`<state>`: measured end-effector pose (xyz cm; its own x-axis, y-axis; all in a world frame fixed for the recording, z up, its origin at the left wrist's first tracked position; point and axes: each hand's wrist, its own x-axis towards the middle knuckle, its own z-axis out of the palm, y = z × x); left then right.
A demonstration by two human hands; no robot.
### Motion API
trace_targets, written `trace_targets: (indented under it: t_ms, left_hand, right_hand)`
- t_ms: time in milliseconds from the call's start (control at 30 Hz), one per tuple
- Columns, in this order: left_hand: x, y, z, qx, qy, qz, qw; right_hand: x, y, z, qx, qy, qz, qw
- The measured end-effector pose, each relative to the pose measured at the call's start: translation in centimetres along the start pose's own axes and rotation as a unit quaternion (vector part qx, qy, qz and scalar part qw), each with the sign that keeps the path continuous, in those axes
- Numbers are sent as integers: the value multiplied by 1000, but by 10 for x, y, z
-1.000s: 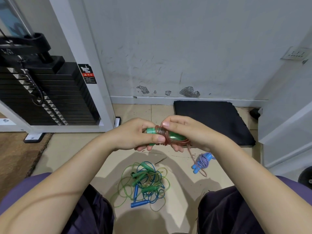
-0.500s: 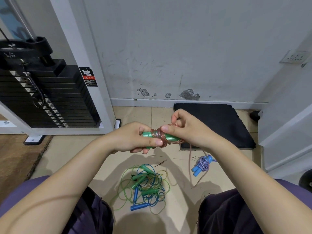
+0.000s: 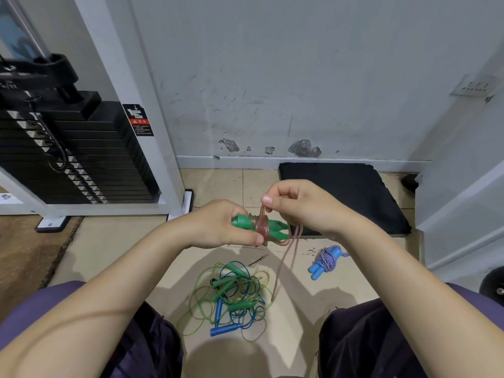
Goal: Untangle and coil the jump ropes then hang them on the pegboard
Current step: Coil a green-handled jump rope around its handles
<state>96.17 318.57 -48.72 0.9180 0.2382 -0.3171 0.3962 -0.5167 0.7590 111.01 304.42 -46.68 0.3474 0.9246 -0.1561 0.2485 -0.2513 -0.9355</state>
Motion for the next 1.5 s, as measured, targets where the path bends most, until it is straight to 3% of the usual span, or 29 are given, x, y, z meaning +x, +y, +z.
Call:
trace_targets:
  t_ms: [267, 433, 633, 767, 867, 1067, 1300, 1500]
  left_hand:
    - [-8, 6, -6, -57, -59, 68, 994]
    - [-10, 2, -9, -99, -75, 74, 990]
    - [-8, 2, -13, -213, 16, 103, 971]
    - [-6, 7, -15, -248, 65, 92, 962]
    - [-7, 8, -15, -238, 30, 61, 969]
    - [-8, 3, -15, -262, -40, 27, 964]
    - [-3, 7, -16, -359, 61, 80, 928]
    - [-4, 5, -32, -427, 180, 66, 884]
  right_hand:
    - [9, 9, 11, -4, 80, -49, 996]
    - [5, 6, 8, -34, 43, -29, 998]
    - [5, 5, 0, 149, -23, -4, 989]
    - [8, 9, 5, 197, 7, -16, 980]
    - [9, 11, 10, 172, 49, -20, 984]
    - [6, 10, 8, 113, 46, -34, 992]
    - [11, 13, 9, 160, 0, -24, 987]
    - [7, 12, 12, 15, 55, -7, 998]
